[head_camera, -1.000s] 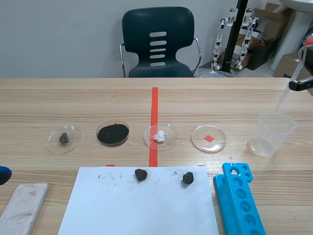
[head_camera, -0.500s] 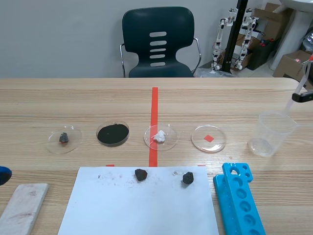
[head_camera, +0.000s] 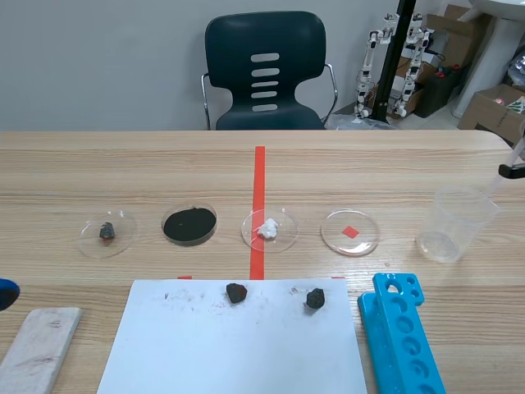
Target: Put the dropper in the beaker
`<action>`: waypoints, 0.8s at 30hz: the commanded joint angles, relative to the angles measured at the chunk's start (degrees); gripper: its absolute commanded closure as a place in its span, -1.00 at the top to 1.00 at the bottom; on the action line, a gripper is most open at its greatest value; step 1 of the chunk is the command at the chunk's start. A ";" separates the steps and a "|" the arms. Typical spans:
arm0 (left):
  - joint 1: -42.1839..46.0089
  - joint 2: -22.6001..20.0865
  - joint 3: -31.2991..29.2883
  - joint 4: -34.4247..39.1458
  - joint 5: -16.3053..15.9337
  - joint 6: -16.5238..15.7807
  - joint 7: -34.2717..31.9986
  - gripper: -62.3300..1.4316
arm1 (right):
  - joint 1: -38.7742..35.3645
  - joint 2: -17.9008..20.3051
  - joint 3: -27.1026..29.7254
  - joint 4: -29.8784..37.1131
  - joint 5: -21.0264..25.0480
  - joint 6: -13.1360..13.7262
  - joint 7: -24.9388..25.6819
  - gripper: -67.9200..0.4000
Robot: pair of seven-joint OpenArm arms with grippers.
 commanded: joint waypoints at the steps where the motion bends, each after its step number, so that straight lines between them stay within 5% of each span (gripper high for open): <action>1: -0.17 0.00 0.42 0.76 -0.76 -0.31 -0.98 1.00 | 1.64 0.63 0.22 -0.94 0.39 0.31 1.55 -0.96; 13: -0.17 0.00 0.42 0.76 -0.76 -0.31 -0.98 1.00 | 6.93 0.63 -6.29 -14.10 -0.07 1.62 9.22 -0.96; 24: -0.17 0.00 0.42 0.76 -0.76 -0.31 -0.98 1.00 | 8.44 0.59 -13.42 -16.68 -0.26 2.01 12.48 -0.96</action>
